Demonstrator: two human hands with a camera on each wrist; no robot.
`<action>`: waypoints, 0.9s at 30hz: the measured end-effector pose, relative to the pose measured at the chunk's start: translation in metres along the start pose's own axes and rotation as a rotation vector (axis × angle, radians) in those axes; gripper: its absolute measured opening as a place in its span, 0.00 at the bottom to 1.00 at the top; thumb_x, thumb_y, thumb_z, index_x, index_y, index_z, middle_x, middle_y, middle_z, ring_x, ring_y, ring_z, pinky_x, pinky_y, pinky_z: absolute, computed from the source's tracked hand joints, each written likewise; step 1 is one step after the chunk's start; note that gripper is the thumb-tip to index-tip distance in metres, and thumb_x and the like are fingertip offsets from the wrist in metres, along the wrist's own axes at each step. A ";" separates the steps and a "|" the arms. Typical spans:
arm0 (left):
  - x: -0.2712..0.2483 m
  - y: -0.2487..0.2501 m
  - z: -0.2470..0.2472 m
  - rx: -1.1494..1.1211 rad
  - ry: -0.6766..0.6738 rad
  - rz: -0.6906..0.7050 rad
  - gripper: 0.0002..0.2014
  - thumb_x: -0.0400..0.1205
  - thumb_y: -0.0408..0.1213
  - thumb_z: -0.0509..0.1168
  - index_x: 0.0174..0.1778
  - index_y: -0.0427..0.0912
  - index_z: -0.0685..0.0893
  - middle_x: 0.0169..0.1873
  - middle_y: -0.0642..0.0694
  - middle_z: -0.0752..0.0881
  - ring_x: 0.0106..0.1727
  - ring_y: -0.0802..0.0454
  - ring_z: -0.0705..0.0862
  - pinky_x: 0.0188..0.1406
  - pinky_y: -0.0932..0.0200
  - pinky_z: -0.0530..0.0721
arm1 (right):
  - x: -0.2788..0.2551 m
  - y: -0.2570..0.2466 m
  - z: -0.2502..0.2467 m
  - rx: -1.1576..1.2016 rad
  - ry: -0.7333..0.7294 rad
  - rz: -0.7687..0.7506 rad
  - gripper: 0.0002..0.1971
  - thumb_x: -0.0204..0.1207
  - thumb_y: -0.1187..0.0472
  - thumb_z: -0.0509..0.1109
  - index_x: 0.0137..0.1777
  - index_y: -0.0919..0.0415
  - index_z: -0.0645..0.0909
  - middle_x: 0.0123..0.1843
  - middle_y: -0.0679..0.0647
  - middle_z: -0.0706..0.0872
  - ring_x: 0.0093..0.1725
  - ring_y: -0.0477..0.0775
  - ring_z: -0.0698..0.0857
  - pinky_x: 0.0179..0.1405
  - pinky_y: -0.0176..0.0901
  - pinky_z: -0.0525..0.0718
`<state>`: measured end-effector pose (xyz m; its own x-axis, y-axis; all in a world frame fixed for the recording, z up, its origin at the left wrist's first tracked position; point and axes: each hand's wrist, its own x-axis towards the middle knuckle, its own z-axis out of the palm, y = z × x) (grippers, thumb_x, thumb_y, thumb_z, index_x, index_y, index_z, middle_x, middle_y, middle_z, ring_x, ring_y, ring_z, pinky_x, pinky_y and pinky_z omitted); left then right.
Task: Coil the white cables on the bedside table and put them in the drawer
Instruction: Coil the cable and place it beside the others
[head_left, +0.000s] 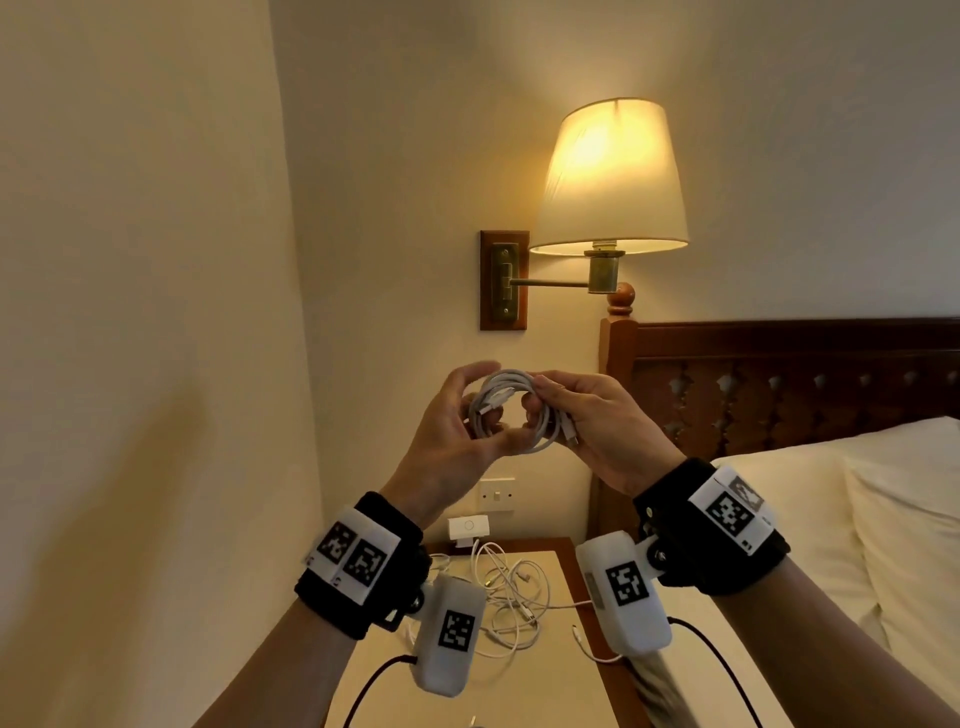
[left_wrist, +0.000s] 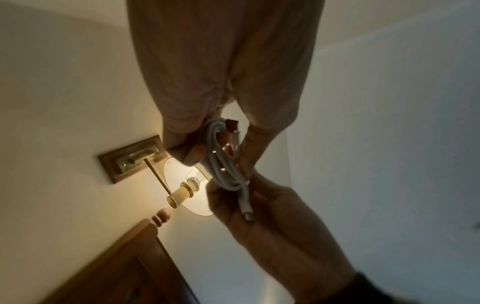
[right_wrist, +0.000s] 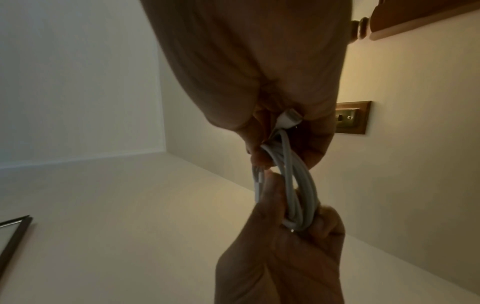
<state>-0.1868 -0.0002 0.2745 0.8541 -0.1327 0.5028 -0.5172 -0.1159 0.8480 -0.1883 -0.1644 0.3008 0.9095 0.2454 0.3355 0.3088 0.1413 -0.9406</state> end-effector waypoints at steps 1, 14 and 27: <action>0.000 -0.002 0.002 0.046 0.032 0.064 0.35 0.73 0.36 0.78 0.72 0.59 0.70 0.49 0.46 0.81 0.47 0.52 0.83 0.48 0.62 0.87 | 0.000 0.000 0.001 -0.001 0.013 -0.006 0.14 0.86 0.61 0.59 0.61 0.66 0.83 0.38 0.55 0.82 0.38 0.48 0.80 0.41 0.36 0.82; 0.007 -0.017 -0.007 0.675 0.325 0.846 0.08 0.78 0.35 0.72 0.49 0.36 0.87 0.47 0.44 0.88 0.45 0.54 0.86 0.37 0.64 0.87 | 0.000 0.006 -0.001 0.005 0.023 0.005 0.15 0.87 0.62 0.58 0.63 0.68 0.82 0.35 0.54 0.82 0.34 0.47 0.80 0.36 0.34 0.83; 0.001 -0.018 -0.013 0.226 0.343 0.456 0.14 0.78 0.48 0.67 0.47 0.41 0.74 0.47 0.45 0.90 0.40 0.57 0.91 0.26 0.57 0.89 | -0.002 0.022 0.005 -0.023 0.006 -0.024 0.14 0.87 0.59 0.58 0.57 0.60 0.86 0.34 0.54 0.78 0.35 0.50 0.74 0.44 0.42 0.77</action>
<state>-0.1760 0.0148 0.2617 0.4937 0.1018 0.8637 -0.8012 -0.3329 0.4972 -0.1850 -0.1567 0.2794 0.9035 0.2368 0.3573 0.3365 0.1245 -0.9334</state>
